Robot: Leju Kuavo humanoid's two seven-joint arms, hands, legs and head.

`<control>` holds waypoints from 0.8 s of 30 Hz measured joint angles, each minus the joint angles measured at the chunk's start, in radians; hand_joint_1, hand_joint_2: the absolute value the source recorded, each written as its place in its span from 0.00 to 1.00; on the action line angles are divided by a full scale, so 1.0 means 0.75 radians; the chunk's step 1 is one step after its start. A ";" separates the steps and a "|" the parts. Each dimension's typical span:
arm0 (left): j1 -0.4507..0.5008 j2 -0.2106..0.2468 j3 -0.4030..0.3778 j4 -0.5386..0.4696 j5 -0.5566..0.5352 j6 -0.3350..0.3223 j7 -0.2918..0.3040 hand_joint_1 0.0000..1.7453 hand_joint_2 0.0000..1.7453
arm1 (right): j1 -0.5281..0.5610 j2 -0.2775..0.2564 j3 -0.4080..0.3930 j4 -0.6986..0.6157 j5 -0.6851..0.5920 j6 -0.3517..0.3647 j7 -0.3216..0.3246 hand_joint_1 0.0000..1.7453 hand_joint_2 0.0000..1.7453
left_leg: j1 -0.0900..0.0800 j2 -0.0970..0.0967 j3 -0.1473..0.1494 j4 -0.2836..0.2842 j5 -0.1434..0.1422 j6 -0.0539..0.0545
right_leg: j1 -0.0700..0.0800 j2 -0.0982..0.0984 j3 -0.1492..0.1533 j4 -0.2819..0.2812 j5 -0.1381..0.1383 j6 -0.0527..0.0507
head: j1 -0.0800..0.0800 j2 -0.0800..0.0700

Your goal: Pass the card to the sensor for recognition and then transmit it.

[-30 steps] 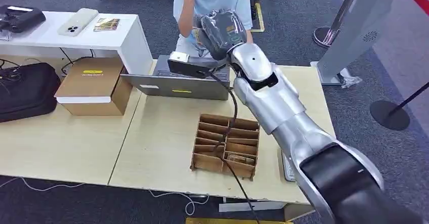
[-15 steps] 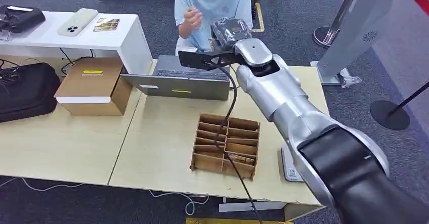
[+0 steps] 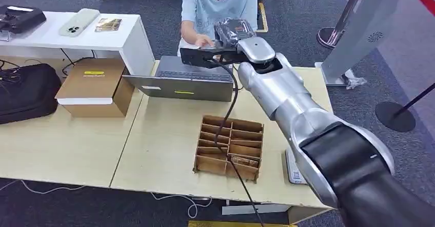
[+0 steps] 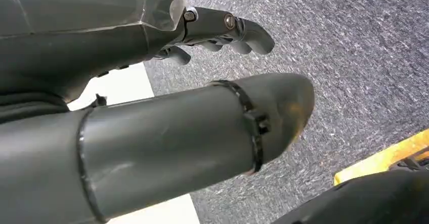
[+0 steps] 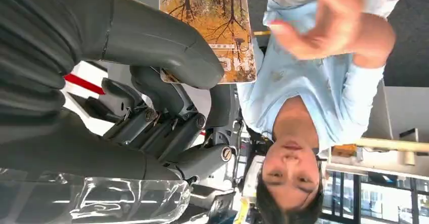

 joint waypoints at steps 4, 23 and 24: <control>-0.001 -0.001 0.000 0.000 0.000 -0.005 0.003 0.00 0.00 | 0.000 -0.001 -0.011 0.010 0.001 -0.002 0.000 1.00 1.00 | 0.000 0.000 0.000 0.000 0.000 0.000 | 0.000 0.000 0.000 0.000 0.000 0.000 | -0.001 0.000; -0.001 -0.003 0.002 0.000 0.027 0.000 0.004 0.00 0.00 | 0.000 -0.002 -0.022 0.030 0.018 -0.012 0.016 0.00 1.00 | 0.000 0.000 0.000 0.000 0.000 0.000 | 0.000 0.000 -0.001 0.000 0.000 0.000 | -0.001 0.000; -0.001 -0.003 0.002 0.000 0.027 0.000 0.004 0.00 0.00 | 0.000 -0.002 -0.022 0.030 0.016 -0.013 0.017 0.00 1.00 | 0.000 0.000 0.000 0.000 0.000 0.000 | 0.000 0.000 -0.001 0.000 0.000 0.000 | -0.001 0.000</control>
